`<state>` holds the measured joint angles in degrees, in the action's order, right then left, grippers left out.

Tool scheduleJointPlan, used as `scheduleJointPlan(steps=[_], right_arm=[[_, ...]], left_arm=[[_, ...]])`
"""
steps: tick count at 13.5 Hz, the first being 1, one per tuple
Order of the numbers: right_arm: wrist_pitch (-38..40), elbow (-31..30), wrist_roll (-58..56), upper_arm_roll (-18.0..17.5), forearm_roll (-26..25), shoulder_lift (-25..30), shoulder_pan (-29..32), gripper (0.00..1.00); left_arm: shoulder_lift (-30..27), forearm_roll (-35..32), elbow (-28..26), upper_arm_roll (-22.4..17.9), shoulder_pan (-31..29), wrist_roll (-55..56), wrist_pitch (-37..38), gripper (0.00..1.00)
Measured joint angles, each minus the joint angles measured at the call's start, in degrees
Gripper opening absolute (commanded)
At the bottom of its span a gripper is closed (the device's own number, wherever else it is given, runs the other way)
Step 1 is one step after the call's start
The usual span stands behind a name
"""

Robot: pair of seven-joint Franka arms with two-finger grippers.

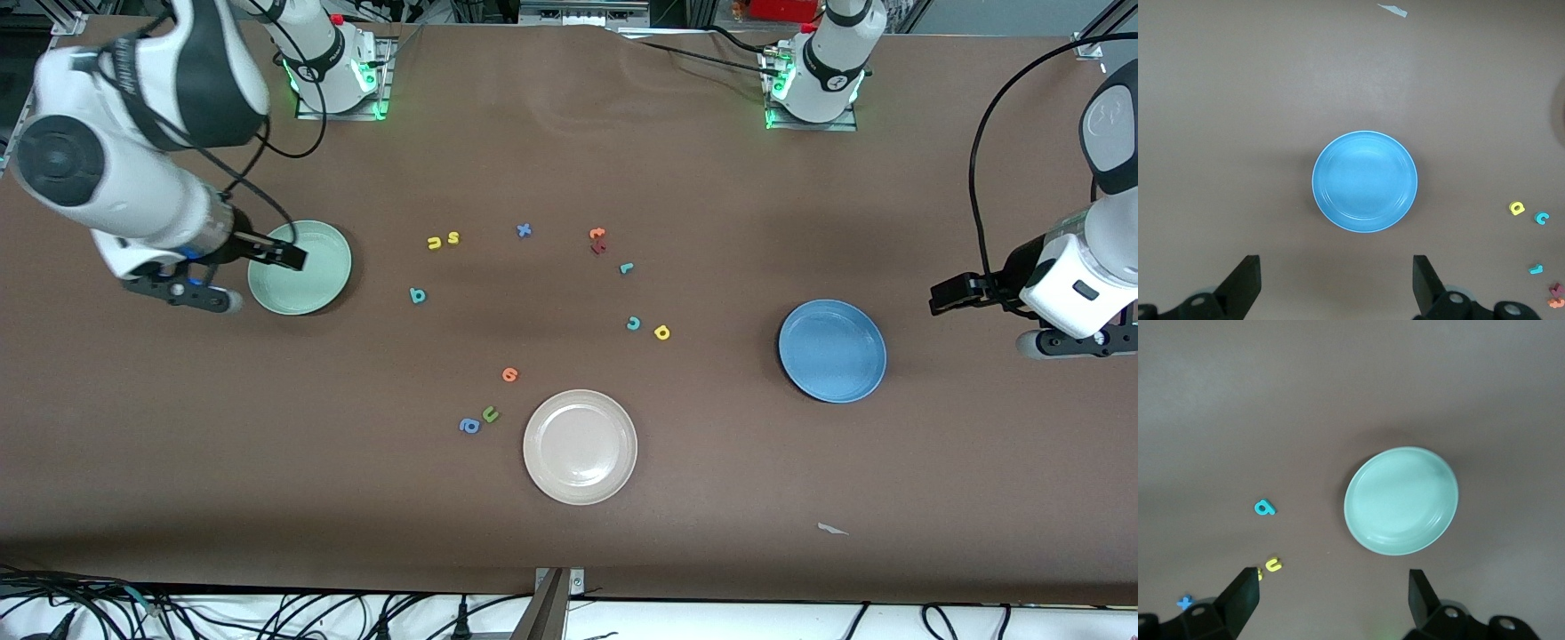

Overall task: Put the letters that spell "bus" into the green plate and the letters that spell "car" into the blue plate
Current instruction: 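Move the right gripper to the yellow u while the left gripper reaches letters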

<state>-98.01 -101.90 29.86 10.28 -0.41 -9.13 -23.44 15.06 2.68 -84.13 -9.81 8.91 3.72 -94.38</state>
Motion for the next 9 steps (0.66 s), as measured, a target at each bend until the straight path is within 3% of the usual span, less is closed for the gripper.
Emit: scheduleJointPlan(steps=[4, 9], right_arm=[[-6.04, -7.87, 10.89, -3.88, 0.02, -0.09, -0.22, 0.99], [-25.64, -23.19, 21.76, -8.97, 0.08, 0.17, -0.26, 0.99]], left_arm=[[0.17, 0.0, -0.61, 0.4, 0.23, 0.05, 0.23, 1.0], [1.39, 2.7, -6.34, 6.73, 0.85, 8.94, -5.92, 1.0]])
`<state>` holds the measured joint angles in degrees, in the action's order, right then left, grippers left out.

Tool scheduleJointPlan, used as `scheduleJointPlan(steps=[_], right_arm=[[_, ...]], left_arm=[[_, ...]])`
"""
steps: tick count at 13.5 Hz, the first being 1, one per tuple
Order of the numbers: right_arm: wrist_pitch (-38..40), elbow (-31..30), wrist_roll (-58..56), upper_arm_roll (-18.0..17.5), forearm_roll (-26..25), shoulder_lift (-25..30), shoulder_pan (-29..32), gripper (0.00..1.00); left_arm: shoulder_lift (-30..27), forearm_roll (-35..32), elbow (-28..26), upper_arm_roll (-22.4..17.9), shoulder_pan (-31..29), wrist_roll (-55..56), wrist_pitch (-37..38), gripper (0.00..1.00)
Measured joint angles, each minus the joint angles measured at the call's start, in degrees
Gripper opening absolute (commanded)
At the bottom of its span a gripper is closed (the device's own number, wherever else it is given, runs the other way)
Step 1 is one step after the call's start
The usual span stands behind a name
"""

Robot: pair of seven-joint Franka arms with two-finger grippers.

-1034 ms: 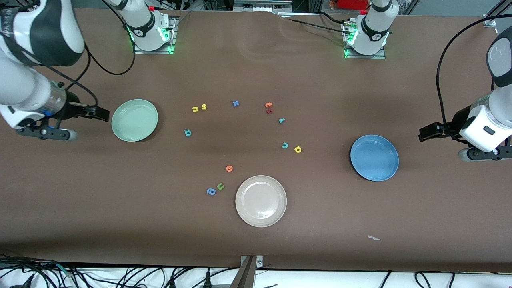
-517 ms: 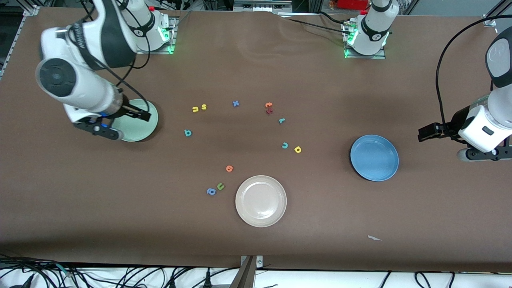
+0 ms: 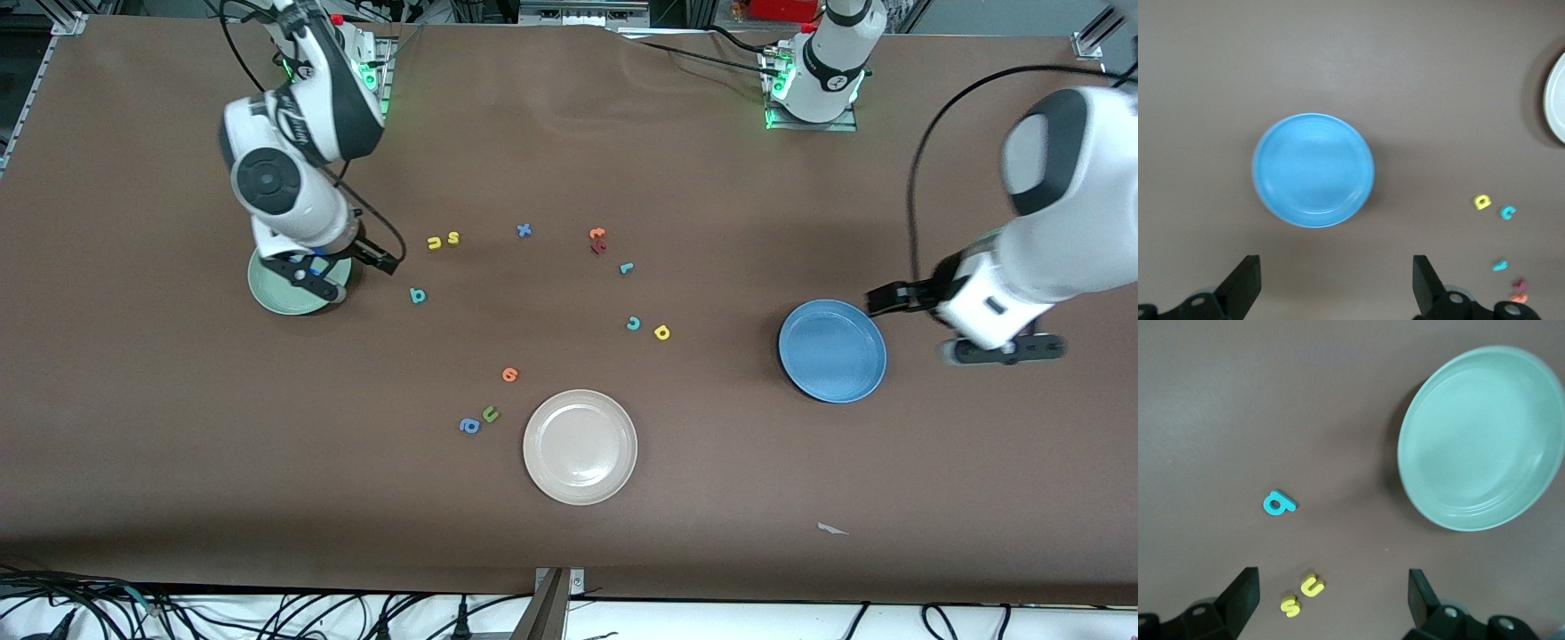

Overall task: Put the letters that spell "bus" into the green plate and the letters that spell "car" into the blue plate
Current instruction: 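Move the right gripper to the yellow u while the left gripper reaches letters, then grasp the yellow u with the right gripper while the left grasps a yellow letter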

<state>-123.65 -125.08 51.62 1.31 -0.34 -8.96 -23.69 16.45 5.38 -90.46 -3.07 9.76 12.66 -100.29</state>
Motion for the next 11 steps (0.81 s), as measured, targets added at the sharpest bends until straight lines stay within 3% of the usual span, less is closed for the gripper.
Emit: scheduleJointPlan(steps=[4, 7, 11], right_arm=[[-12.86, -9.64, 8.6, -4.07, 0.05, 0.06, 0.01, 0.98], [-20.1, -14.46, 13.56, -6.2, 0.06, -0.59, -0.13, 0.98], [-29.76, -18.36, 17.64, -8.59, 0.12, -4.03, -0.12, 0.98]], left_arm=[[0.25, 0.01, -9.05, 8.5, 0.48, 13.56, -11.19, 1.0], [0.8, 0.0, -18.41, 14.59, 1.02, 25.82, -25.43, 1.0], [6.42, -5.55, -22.06, 15.94, 5.58, 42.49, -36.02, 1.0]])
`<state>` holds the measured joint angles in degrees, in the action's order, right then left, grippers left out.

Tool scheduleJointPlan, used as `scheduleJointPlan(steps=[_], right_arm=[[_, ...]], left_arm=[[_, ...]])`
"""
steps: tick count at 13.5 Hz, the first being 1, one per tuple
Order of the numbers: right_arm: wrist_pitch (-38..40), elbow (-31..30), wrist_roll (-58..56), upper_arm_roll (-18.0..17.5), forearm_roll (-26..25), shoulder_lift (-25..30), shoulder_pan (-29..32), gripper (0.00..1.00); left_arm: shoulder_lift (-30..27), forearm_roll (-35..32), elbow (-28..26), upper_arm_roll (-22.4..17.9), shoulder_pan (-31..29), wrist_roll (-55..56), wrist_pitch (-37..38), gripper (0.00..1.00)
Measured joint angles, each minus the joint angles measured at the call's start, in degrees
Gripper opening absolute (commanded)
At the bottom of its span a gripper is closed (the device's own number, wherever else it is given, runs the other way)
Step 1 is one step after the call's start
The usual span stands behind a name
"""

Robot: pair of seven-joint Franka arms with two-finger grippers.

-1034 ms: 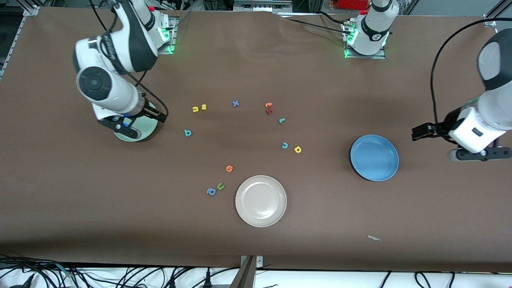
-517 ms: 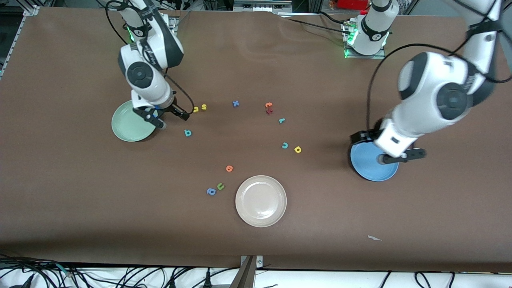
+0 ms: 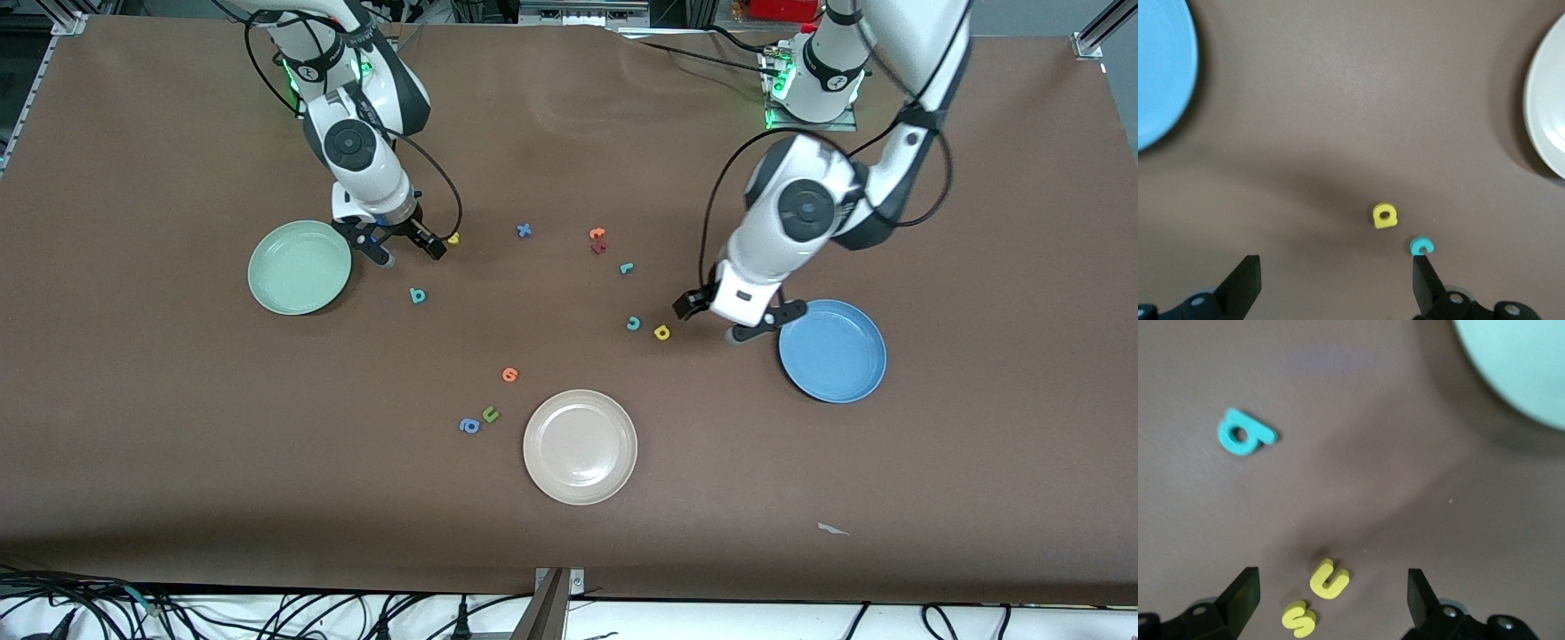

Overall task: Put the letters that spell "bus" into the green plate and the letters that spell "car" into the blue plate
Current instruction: 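Grasp the yellow u with the right gripper while the left grasps a yellow letter, then carry the yellow u onto the green plate and open the right gripper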

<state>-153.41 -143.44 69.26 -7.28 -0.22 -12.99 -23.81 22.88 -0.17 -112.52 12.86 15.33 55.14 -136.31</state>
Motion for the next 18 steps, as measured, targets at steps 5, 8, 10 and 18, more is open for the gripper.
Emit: scheduleJointPlan(steps=[5, 8, 10, 18], right_arm=[[-4.7, -0.35, 3.11, -1.62, 0.01, -3.61, -0.01, 0.84], [-4.96, -0.35, 3.28, -1.78, 0.01, -3.96, -0.01, 0.49], [-5.32, -0.28, 3.28, -1.88, 0.01, -3.83, -0.01, 0.3], [-4.51, -0.21, 3.24, -1.93, 0.01, -3.02, 0.01, 0.0]], left_arm=[[10.09, -4.53, 5.26, 0.02, 2.69, 12.93, -3.46, 1.0], [14.22, -4.53, 8.57, -0.08, 2.67, 14.43, -3.46, 0.96], [15.17, -4.53, 8.78, -0.08, 2.7, 14.71, -3.45, 0.9], [16.05, -4.53, 8.86, -0.05, 3.19, 17.42, -3.45, 0.51]])
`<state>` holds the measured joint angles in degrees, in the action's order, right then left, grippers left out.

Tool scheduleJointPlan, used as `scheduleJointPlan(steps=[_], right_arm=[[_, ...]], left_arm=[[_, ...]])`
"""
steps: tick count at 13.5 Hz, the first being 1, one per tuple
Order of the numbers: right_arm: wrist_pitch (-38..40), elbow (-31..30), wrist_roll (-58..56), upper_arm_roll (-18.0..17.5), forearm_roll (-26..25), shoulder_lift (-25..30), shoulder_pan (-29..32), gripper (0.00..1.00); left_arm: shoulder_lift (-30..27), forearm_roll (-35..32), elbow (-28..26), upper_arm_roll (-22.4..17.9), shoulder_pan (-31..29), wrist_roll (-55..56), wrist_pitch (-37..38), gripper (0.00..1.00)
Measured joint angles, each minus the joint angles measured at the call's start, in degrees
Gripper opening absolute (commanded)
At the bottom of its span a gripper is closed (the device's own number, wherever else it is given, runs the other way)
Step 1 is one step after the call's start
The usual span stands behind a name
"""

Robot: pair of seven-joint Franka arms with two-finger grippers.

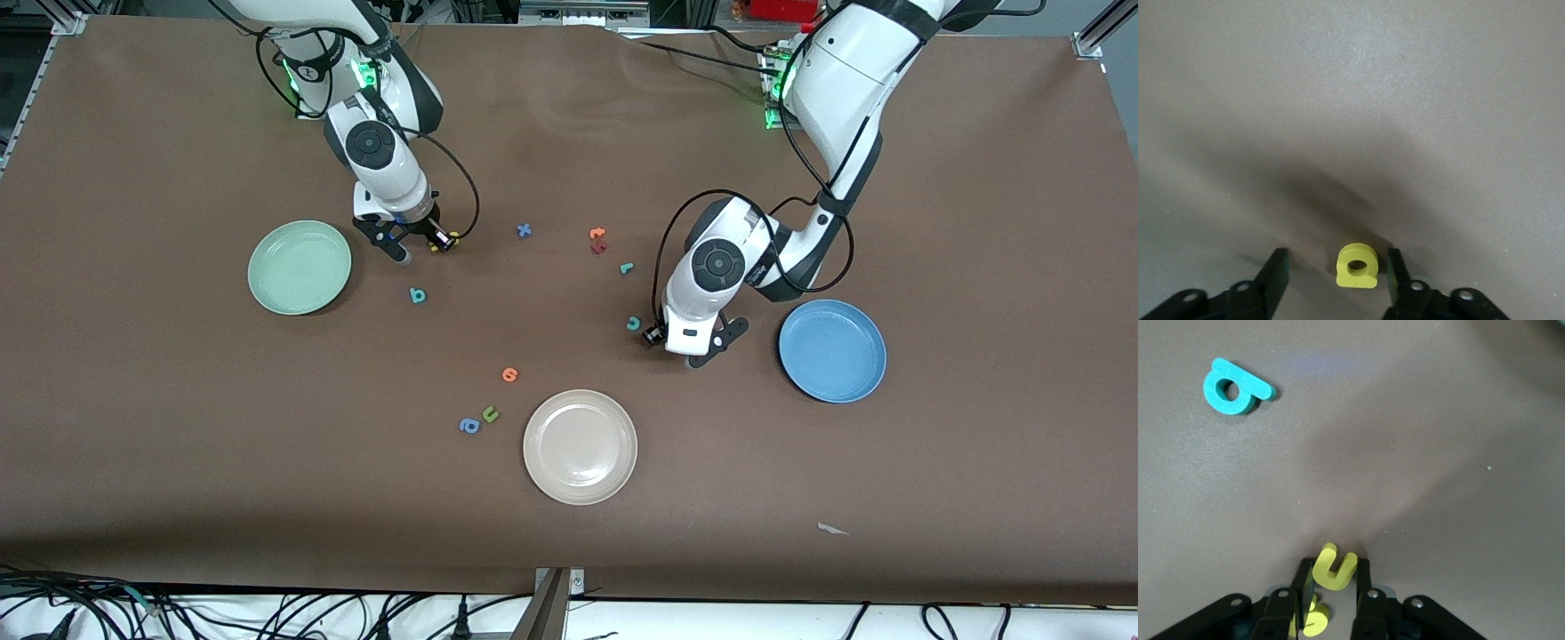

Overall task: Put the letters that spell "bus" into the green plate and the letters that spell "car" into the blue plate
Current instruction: 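Carry the yellow u onto the green plate and open the right gripper, then carry the yellow letter to the blue plate with the left gripper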

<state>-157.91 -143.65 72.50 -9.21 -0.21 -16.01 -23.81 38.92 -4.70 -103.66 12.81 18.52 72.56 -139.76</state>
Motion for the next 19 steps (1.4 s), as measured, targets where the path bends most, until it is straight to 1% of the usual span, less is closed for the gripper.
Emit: scheduleJointPlan(steps=[2, 3, 4, 6, 7, 9, 11, 13, 17, 19], right_arm=[[4.52, 0.69, -0.75, 0.08, -0.01, 1.52, 0.04, 0.0], [8.68, 1.5, -2.01, 0.52, -0.01, 3.16, 0.08, 0.0], [13.73, 2.54, -4.34, 1.76, -0.01, 5.33, 0.11, 0.0], [23.33, 4.57, -12.18, 6.14, -0.01, 9.73, 0.26, 0.0], [26.86, 5.14, -17.45, 9.26, -0.01, 11.63, 0.32, 0.0], [30.5, 5.27, -29.54, 16.66, -0.02, 14.2, 0.51, 0.0], [30.98, 5.13, -40.63, 23.28, -0.12, 14.21, 0.74, 0.0], [28.9, 4.65, -49.06, 27.95, -1.01, 12.66, 1.13, 0.0], [19.98, 4.18, -62.76, 34.57, -1.45, 5.27, 1.31, 0.0], [17.06, 4.19, -65.64, 35.82, -1.45, 1.89, 1.37, 0.0]], left_arm=[[0.03, 0.0, 0.11, 0.03, 0.04, 0.9, -0.01, 0.49], [0.03, 0.0, 0.19, 0.04, 0.05, 1.18, -0.01, 0.48], [0.03, 0.0, 0.19, 0.04, 0.05, 1.45, -0.01, 0.47], [0.03, 0.0, 0.22, 0.05, 0.11, 2.44, -0.18, 0.46], [0.05, 0.0, 0.22, 0.05, 0.24, 2.76, -0.27, 0.45], [0.05, 0.0, 0.22, 0.05, 0.59, 3.58, -0.41, 0.43], [0.06, 0.0, 0.22, 0.05, 0.72, 3.99, -0.6, 0.41], [0.07, 0.0, 0.22, 0.05, 0.76, 4.25, -0.74, 0.38], [0.07, 0.0, 0.24, 0.05, 0.81, 4.54, -0.93, 0.3], [0.07, 0.0, 0.25, 0.05, 0.81, 4.56, -0.93, 0.28]])
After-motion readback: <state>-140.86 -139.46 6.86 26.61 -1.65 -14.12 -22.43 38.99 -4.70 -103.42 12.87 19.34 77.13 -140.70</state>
